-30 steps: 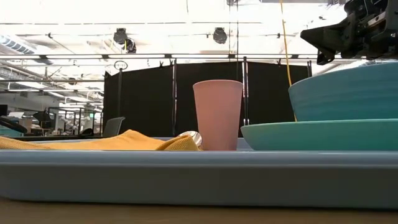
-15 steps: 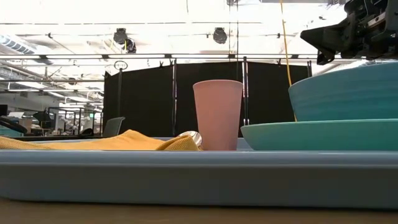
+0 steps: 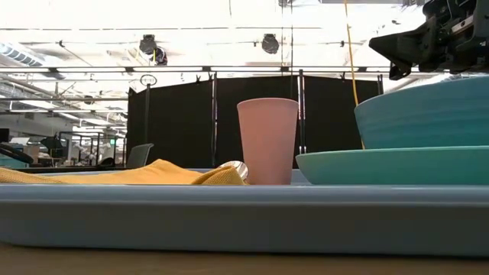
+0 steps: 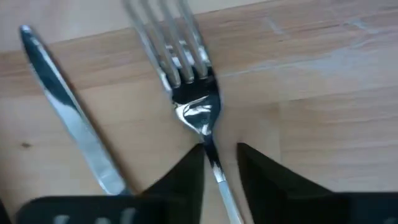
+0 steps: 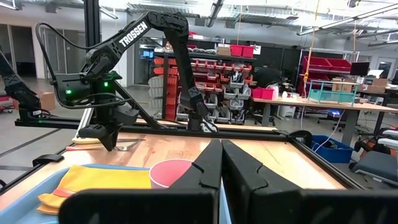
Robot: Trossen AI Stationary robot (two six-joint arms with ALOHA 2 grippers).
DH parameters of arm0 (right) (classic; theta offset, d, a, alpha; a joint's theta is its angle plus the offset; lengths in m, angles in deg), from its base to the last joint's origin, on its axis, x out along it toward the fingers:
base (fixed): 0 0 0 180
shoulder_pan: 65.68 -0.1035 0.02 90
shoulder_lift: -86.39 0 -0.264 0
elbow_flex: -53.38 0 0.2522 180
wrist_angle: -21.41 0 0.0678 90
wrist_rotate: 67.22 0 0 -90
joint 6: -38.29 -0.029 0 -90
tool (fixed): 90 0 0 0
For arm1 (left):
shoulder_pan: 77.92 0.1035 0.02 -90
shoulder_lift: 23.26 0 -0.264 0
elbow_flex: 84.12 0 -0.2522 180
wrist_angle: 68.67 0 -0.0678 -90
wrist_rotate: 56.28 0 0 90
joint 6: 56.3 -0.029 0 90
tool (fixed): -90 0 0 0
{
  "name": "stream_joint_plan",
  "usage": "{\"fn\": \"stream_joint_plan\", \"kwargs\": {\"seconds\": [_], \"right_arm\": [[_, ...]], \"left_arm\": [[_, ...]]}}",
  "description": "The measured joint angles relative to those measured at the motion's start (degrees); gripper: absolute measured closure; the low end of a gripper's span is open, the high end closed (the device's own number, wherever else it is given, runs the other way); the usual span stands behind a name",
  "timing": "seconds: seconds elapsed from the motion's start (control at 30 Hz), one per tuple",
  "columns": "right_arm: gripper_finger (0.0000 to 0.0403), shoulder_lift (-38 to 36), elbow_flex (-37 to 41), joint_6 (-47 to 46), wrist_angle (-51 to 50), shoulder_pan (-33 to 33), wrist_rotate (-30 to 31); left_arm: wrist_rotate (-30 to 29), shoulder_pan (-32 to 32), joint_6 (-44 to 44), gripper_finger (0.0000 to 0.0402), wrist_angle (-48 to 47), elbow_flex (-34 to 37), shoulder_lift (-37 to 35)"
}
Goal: Set up tray
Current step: Put the orange fork on the yellow napkin to the left of the orange spoon
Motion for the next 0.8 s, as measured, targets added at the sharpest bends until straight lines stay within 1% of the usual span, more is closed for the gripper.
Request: {"fn": "stream_joint_plan", "kwargs": {"seconds": [0.13,0.2,0.33,0.47,0.63,0.7,0.8], "right_arm": [[0.0403,0.02,0.00,0.04,-0.02,0.00,0.00],[0.0403,0.02,0.00,0.29,0.00,0.00,0.00],[0.0403,0.02,0.00,0.48,0.02,0.00,0.00],[0.0403,0.02,0.00,0.42,0.04,0.00,0.01],[0.0403,0.02,0.00,-0.57,0.04,0.00,0.00],[0.0403,0.02,0.00,-0.52,0.06,0.01,0.00],[0.0403,0.04,0.00,0.31,0.07,0.00,0.00]], "left_arm": [[-1.15,-0.02,-1.21,0.0370,0.20,0.00,0.03],[-1.25,-0.02,-2.27,0.0388,0.15,0.04,0.10],[-1.72,-0.02,-3.82,0.0382,0.09,0.07,-0.02],[-3.80,-0.12,-4.52,0.0392,-0.25,0.33,-1.74],[-12.54,0.10,-4.51,0.0392,-2.40,0.44,-6.43],[-14.19,0.50,-5.28,0.0392,-2.82,0.35,-8.17],[-18.54,1.43,-7.13,0.0392,-3.65,0.43,-11.53]]}}
